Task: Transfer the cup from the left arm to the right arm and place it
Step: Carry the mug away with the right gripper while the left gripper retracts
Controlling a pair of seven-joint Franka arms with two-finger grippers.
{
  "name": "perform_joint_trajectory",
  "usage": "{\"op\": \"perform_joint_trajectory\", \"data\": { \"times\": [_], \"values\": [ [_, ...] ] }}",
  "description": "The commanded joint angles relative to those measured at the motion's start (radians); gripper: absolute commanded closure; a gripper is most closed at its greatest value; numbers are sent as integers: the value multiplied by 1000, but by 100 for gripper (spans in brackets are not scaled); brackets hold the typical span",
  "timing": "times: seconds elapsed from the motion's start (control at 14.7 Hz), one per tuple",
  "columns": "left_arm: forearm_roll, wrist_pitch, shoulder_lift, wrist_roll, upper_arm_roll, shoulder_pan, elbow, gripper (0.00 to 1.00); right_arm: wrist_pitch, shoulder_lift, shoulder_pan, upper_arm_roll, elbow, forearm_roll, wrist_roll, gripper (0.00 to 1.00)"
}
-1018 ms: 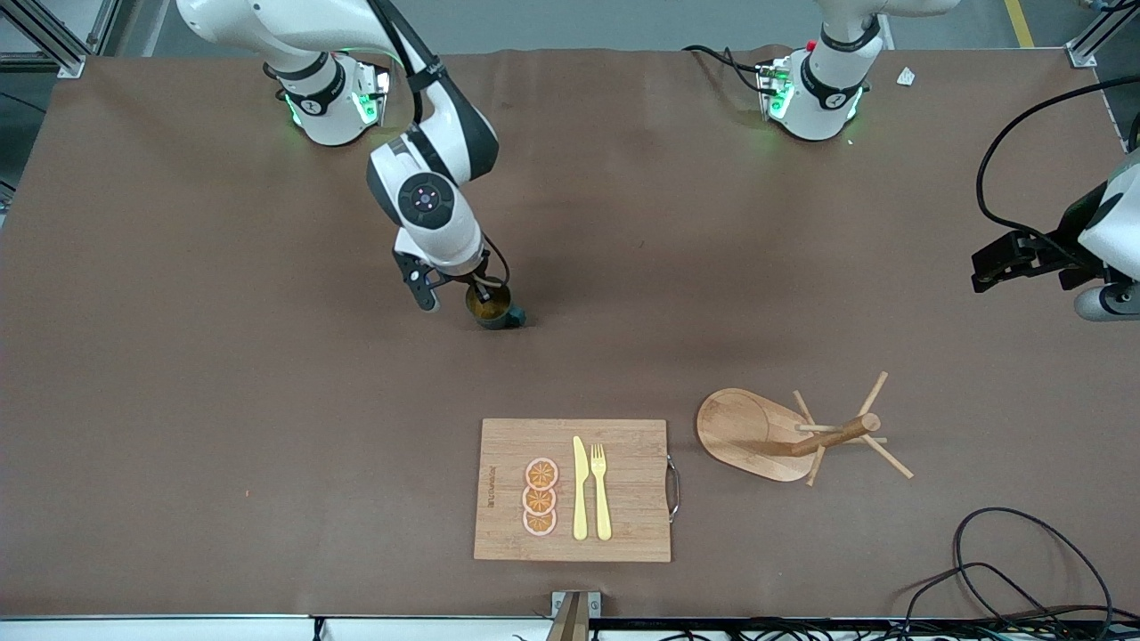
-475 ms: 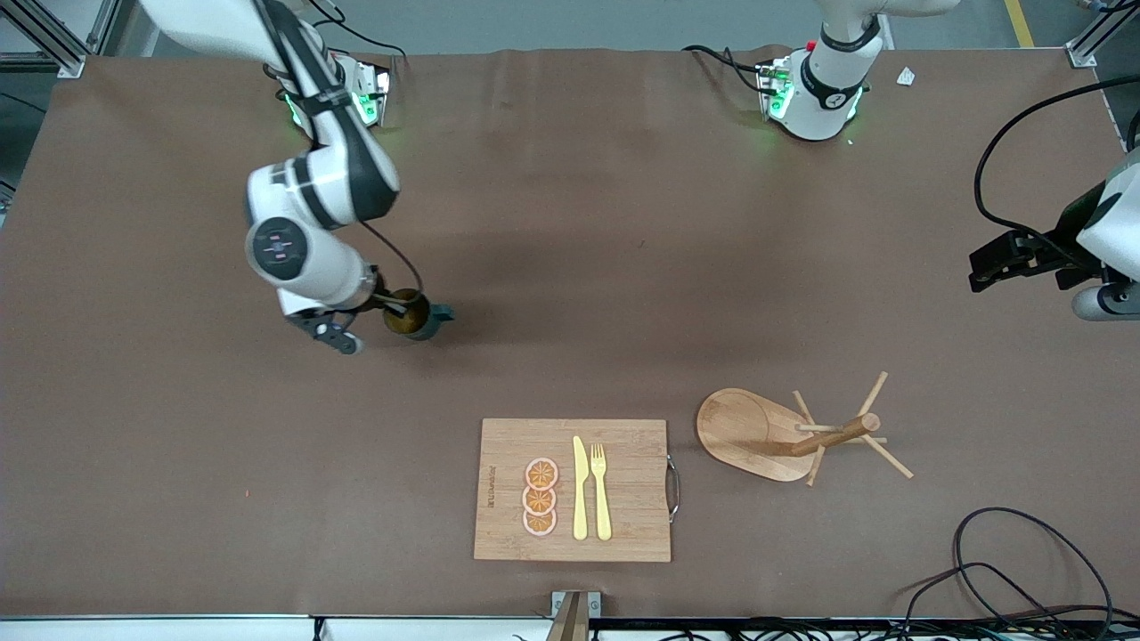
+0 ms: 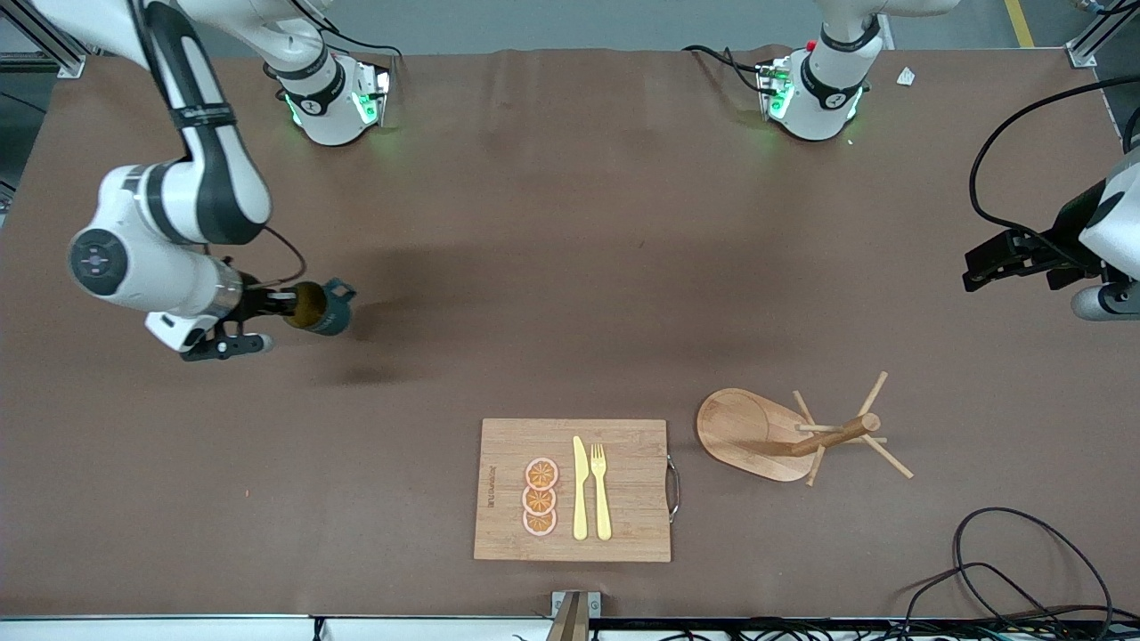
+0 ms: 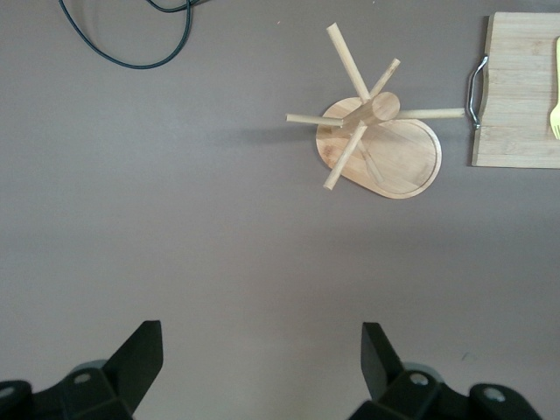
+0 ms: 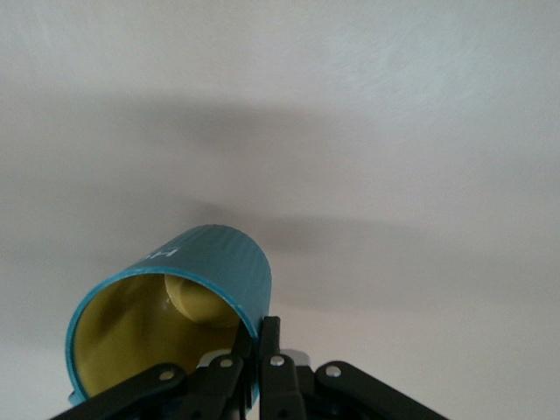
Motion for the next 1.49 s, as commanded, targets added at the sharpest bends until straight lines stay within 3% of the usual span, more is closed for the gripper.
{"op": "perform_joint_trajectory", "data": {
  "times": [0.0,0.54,0.88,1.43],
  "values": [
    [-20,-4,-16,13,8,-10,-10,0,31,-22,-92,19,-12,-64,-376,100],
    [-21,-4,-18,16,8,-4,-10,0,215,54,-195,19,-4,-107,-1210,100],
    [-17,-17,-21,5,14,-3,-13,0,284,108,-186,21,-3,-122,-1520,100],
    [-17,-24,-18,10,14,13,-13,0,365,108,-175,22,-29,-124,-2031,100]
  ]
}}
